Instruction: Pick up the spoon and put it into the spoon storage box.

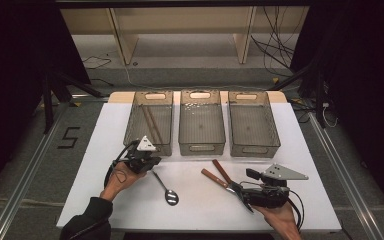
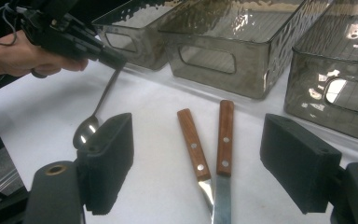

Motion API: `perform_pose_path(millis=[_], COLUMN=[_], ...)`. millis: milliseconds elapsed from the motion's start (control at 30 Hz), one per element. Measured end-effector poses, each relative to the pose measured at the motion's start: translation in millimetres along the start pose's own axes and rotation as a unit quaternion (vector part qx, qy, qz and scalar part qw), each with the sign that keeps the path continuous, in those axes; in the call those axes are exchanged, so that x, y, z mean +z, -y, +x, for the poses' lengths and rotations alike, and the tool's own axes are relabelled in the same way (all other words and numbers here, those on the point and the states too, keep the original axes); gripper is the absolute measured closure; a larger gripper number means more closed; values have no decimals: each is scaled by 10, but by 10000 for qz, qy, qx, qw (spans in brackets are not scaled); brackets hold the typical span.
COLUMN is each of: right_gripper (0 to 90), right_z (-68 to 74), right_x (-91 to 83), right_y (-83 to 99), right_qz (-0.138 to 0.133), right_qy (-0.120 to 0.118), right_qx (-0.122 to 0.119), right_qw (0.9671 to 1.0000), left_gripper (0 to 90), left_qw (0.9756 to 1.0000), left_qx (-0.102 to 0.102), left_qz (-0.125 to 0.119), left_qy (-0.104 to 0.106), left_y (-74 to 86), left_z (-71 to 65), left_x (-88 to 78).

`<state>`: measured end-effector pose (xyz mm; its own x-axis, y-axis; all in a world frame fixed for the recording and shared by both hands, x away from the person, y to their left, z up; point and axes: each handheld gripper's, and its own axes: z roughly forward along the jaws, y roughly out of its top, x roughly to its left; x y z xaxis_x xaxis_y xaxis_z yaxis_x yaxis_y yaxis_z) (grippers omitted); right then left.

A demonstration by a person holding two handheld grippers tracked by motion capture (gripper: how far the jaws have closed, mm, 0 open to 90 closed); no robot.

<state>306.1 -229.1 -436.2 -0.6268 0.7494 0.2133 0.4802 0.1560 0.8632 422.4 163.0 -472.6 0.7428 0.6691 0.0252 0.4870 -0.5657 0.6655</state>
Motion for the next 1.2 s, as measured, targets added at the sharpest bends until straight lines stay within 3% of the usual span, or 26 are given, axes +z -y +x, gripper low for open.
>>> perform_pose_path(millis=[167,400,600,867,1200], right_gripper=[266,267,267,268,270], right_z=[14,30,40,67,76], right_x=[-3,-1,-8,0,6], right_y=[-3,-6,-3,-5,-9], right_qz=[8,35,37,67,100], right_qy=[29,44,44,36,55], right_qx=[-2,-31,-43,-90,-95], right_qw=[10000,10000,10000,9999,9999], left_gripper=[888,888,887,887,885], left_qw=[9996,9992,9974,9946,9901], left_qx=[-8,-65,-42,-163,-133], left_qz=[290,397,709,1015,1399], left_qy=[-25,-13,-97,-134,0], left_y=[53,85,176,344,488], left_z=[-2,21,-10,-114,-214], left_x=[68,48,-89,-285,-471])
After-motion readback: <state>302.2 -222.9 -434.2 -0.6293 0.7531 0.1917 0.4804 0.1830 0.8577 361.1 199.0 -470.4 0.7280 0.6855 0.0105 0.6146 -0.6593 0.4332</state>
